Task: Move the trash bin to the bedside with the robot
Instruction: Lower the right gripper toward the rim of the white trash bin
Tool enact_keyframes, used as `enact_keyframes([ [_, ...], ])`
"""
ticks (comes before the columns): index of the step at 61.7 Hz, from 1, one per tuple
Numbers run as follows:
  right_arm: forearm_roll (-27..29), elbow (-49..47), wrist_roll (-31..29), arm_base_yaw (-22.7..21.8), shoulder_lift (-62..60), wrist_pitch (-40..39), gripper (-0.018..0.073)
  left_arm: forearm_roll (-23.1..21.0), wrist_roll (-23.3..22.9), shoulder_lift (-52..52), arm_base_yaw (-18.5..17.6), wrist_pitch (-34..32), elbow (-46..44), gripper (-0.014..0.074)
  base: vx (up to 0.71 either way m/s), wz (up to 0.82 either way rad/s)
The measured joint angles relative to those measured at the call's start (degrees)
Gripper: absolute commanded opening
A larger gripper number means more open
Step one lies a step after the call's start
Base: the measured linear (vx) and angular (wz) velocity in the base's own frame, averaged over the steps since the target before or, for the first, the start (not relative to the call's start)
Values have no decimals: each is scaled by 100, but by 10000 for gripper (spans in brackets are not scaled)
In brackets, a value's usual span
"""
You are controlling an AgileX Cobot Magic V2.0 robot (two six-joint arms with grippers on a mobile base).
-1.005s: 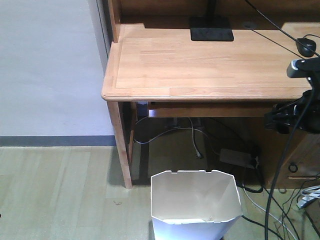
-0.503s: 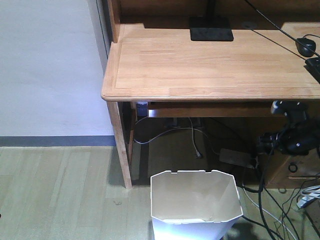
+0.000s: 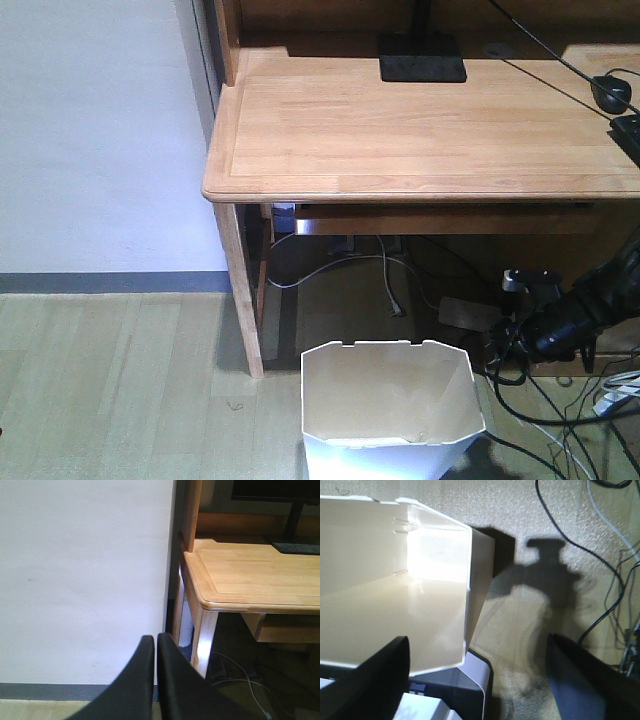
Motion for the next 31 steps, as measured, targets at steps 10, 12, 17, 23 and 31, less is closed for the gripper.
enact_keyframes([
  [10,263,-370,-57,8,640,-126,553,0,0,0,0,0,0,-6,0,0],
  [12,265,-428,-68,22,737,-140,553,0,0,0,0,0,0,-6,0,0],
  [17,269,-581,-128,115,972,-158,553,0,0,0,0,0,0,-6,0,0],
  [23,283,-757,-206,275,1227,-158,553,0,0,0,0,0,0,-6,0,0],
  [31,377,-1064,-206,351,1585,-89,553,0,0,0,0,0,0,-6,0,0],
])
